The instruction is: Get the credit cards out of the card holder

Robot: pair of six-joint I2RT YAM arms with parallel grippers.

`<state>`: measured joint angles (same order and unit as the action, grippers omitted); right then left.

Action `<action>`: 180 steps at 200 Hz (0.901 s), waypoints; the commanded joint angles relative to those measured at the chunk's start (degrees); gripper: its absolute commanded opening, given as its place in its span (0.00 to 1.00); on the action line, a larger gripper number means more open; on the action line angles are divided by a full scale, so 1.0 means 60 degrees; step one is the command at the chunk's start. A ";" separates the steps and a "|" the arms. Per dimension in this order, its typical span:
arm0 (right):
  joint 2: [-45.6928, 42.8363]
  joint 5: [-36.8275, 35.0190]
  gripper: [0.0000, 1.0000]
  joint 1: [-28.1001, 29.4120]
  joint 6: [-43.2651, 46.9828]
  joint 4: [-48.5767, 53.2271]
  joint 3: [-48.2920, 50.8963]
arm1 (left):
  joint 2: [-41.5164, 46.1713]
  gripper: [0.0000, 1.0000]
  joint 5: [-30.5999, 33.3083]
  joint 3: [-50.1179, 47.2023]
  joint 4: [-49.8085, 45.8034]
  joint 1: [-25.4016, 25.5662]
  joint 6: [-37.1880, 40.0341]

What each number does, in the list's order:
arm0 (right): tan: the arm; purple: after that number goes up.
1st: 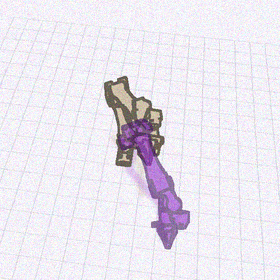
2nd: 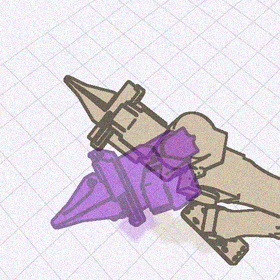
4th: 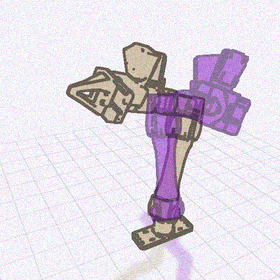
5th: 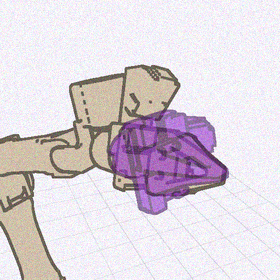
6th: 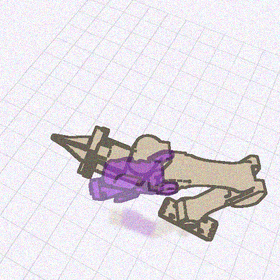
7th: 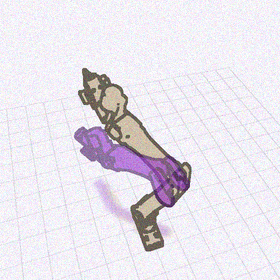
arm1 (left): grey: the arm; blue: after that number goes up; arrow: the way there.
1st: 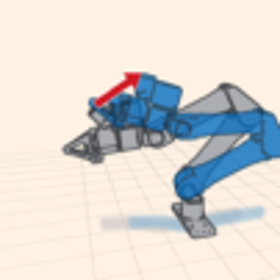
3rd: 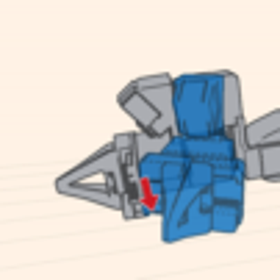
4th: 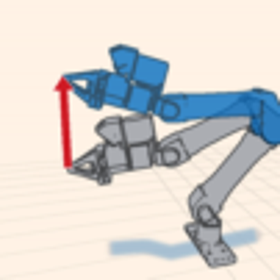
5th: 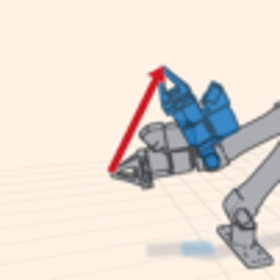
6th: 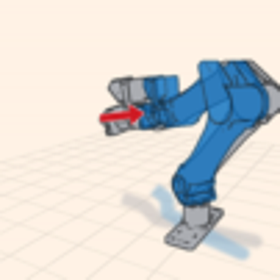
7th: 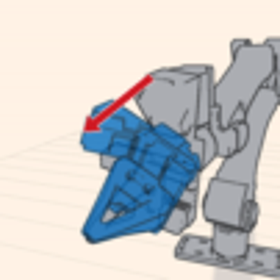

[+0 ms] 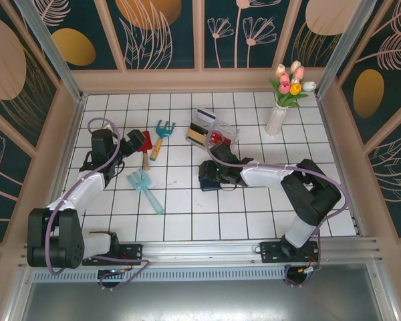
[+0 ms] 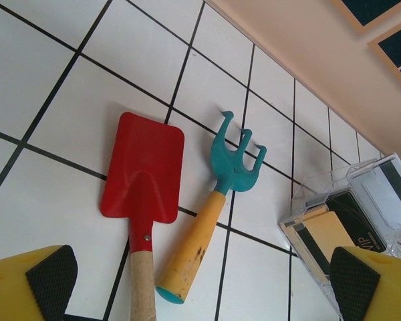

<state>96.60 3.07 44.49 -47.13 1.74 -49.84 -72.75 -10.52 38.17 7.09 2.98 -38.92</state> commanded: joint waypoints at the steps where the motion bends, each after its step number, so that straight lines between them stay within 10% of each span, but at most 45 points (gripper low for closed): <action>1: 0.0133 0.1112 0.54 0.0502 -0.0933 -0.0149 0.0574 | -0.0047 0.99 -0.0282 -0.0082 0.0311 -0.0043 -0.0115; 180: 0.2840 -0.3112 0.53 0.1085 0.3048 0.4491 -0.4258 | -0.0066 0.98 0.0029 -0.0078 -0.0334 -0.0043 -0.0224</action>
<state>113.47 -8.64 51.00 -30.04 22.00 -75.22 -72.79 -10.68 37.60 5.72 2.98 -39.75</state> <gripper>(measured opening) 0.522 0.985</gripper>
